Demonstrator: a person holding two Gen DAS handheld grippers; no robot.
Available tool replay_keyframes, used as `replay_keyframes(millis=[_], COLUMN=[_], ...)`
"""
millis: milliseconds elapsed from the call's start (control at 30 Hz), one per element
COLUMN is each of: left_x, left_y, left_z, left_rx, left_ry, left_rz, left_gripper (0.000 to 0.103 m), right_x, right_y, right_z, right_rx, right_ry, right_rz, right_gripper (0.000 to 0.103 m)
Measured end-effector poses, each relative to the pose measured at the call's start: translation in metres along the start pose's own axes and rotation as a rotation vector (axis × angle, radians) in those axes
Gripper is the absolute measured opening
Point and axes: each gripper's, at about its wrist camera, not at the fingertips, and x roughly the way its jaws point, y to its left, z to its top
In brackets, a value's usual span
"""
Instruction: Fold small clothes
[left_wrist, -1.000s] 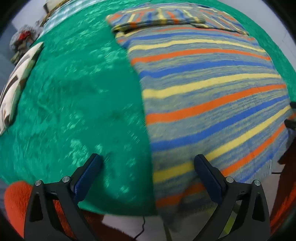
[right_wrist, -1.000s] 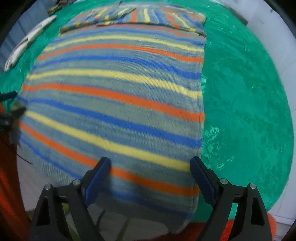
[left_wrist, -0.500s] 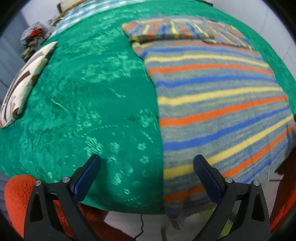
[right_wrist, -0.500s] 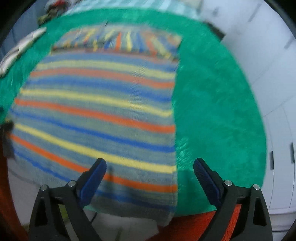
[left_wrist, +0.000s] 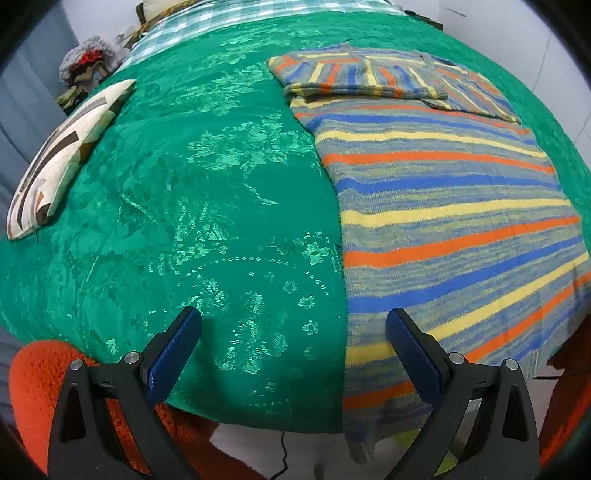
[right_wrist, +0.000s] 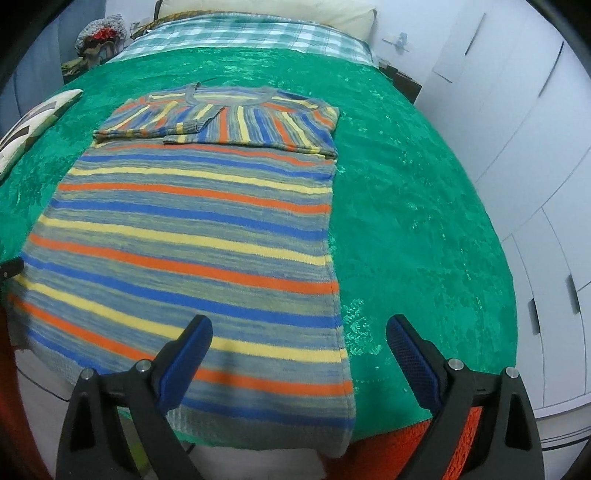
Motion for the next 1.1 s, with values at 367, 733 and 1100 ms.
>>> replay_keyframes(millis=[367,733,1100], left_x=[0.002,0.005,0.006], left_y=[-0.001,-0.007,-0.045], left_z=[-0.001,-0.019,-0.029], left_rx=[0.005,0.018,0.168], left_ry=[0.012,0.142,0.185], left_rz=[0.01,-0.132,-0.156], left_gripper=[0.1,0.1,0.072], right_x=[0.005,0.013,0.058], right_y=[-0.005,-0.05,-0.114], right_z=[-0.003,-0.004,-0.031], right_rx=[0.016,0.167,0.322], right_ry=[0.02,0.066,0.425], right_rz=[-0.011,0.111,0.553], right_gripper=[0.094,0.094,0.072])
